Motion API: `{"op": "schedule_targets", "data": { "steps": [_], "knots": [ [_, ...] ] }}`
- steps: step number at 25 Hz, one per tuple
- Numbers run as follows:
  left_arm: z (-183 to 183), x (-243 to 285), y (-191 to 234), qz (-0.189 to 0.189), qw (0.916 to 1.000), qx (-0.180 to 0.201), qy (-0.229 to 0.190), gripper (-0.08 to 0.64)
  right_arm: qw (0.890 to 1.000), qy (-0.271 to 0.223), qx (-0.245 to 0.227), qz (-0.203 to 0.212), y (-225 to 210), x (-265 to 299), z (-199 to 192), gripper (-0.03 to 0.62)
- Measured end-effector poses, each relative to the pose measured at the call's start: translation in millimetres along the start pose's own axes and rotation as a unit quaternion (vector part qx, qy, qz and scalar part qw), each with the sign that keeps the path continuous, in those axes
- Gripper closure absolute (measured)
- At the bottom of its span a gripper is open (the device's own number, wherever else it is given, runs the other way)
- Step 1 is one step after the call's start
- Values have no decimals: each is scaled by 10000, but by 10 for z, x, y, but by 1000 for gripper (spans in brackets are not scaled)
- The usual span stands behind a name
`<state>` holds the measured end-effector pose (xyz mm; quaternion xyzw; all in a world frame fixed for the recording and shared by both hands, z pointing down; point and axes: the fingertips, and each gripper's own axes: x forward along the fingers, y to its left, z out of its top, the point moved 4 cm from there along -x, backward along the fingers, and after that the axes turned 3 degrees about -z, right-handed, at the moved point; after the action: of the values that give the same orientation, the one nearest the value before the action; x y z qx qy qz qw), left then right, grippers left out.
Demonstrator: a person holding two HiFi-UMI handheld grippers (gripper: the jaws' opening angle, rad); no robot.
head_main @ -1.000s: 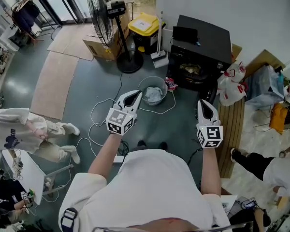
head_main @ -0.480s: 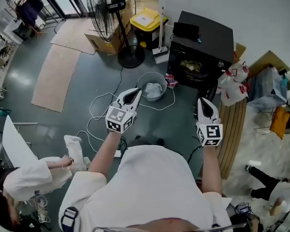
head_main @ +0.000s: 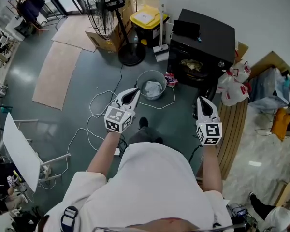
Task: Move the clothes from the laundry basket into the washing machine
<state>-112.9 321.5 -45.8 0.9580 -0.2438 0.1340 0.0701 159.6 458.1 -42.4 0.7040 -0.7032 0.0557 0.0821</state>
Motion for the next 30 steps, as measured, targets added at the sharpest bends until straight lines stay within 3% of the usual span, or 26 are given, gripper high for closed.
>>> {"op": "schedule_targets", "data": {
  "steps": [9,30],
  "knots": [
    [-3,281,347,-83,10000,-14,17,555,9998,132,96,-151,-62,361,-126,581],
    [217,1386,1982,-603,9980,-53,157,555,9980,405,186,-451,107,2095,80,581]
  ]
}}
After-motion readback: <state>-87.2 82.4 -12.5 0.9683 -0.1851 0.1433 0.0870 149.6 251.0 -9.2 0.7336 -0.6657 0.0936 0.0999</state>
